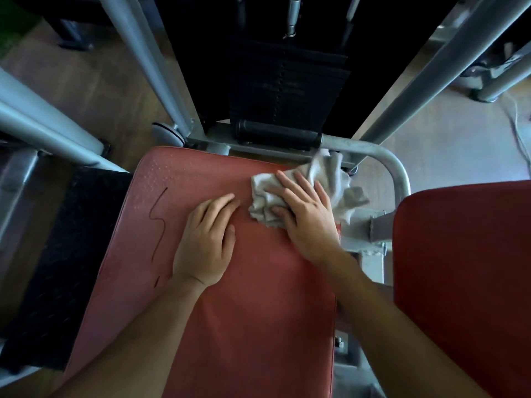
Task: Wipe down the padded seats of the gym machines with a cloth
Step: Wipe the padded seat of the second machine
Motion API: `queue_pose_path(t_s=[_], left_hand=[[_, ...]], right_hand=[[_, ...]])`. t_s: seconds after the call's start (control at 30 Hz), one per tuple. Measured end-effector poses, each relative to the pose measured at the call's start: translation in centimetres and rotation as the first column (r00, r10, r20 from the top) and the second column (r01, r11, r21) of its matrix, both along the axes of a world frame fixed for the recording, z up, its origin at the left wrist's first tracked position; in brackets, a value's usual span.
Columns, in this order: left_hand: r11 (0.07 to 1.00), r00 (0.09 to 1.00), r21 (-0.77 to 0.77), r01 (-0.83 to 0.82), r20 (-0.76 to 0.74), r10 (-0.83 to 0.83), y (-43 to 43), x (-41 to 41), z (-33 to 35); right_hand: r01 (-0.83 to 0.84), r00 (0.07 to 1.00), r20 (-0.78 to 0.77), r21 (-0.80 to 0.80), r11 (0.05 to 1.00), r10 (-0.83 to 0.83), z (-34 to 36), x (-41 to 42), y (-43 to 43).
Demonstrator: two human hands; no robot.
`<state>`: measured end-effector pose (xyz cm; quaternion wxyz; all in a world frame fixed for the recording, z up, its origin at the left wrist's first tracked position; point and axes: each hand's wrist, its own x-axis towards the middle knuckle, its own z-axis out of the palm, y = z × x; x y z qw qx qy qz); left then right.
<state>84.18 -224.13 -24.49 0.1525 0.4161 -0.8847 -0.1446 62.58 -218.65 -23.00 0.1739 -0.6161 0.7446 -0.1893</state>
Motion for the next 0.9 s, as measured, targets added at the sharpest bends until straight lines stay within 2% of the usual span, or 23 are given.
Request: queue_pose_path(t_s=[0.1, 0.23, 0.37, 0.43, 0.5, 0.53, 0.57, 0.6, 0.67, 0.73, 0.9], left_hand=[[1.000, 1.000, -0.017, 0.014, 0.005, -0.014, 0.1, 0.2, 0.1], [0.998, 0.997, 0.038, 0.042, -0.059, -0.040, 0.6, 0.9, 0.9], [0.999, 0.983, 0.023, -0.036, -0.178, 0.039, 2.4, 6.0, 3.4], [0.991, 0.976, 0.000, -0.136, -0.173, 0.134, 3.2, 10.0, 3.8], [0.970, 0.967, -0.011, -0.243, -0.078, 0.241, 3.7, 13.9, 2.9], [0.957, 0.957, -0.011, -0.289, -0.009, 0.289, 4.2, 15.6, 2.2], [0.947, 0.946, 0.003, -0.321, 0.049, 0.321, 4.8, 16.8, 1.4], [0.941, 0.939, 0.024, -0.338, 0.082, 0.335, 5.5, 17.7, 0.8], [0.941, 0.941, 0.052, -0.335, 0.078, 0.330, 6.2, 18.4, -0.1], [0.943, 0.945, 0.061, -0.326, 0.054, 0.323, 6.1, 18.3, -0.4], [0.928, 0.936, 0.128, -0.351, 0.034, 0.350, 6.0, 18.2, -0.1]], right_hand=[[0.084, 0.996, 0.013, 0.015, 0.996, -0.084, -0.1, 1.4, 3.1], [0.100, 0.995, 0.009, -0.001, 0.995, -0.100, -0.2, 2.9, 4.4], [0.151, 0.977, 0.160, -0.055, 0.987, -0.140, 0.9, 5.6, 3.7], [0.019, 0.980, 0.199, -0.053, 0.998, -0.008, 1.7, 8.2, 3.6], [-0.260, 0.959, 0.114, -0.010, 0.966, 0.259, 1.8, 10.6, 4.3], [-0.346, 0.937, 0.046, 0.013, 0.938, 0.345, 1.6, 11.5, 4.9], [-0.342, 0.940, -0.014, 0.016, 0.940, 0.342, 1.3, 12.0, 5.8], [-0.258, 0.965, -0.051, -0.001, 0.966, 0.258, 0.9, 12.1, 6.6], [0.000, 0.999, -0.050, 0.001, 1.000, 0.000, 0.5, 12.4, 8.0], [0.112, 0.991, -0.083, 0.056, 0.992, -0.107, -0.3, 13.2, 8.6], [-0.040, 0.999, 0.003, 0.028, 0.999, 0.040, -0.4, 11.9, 8.6]])
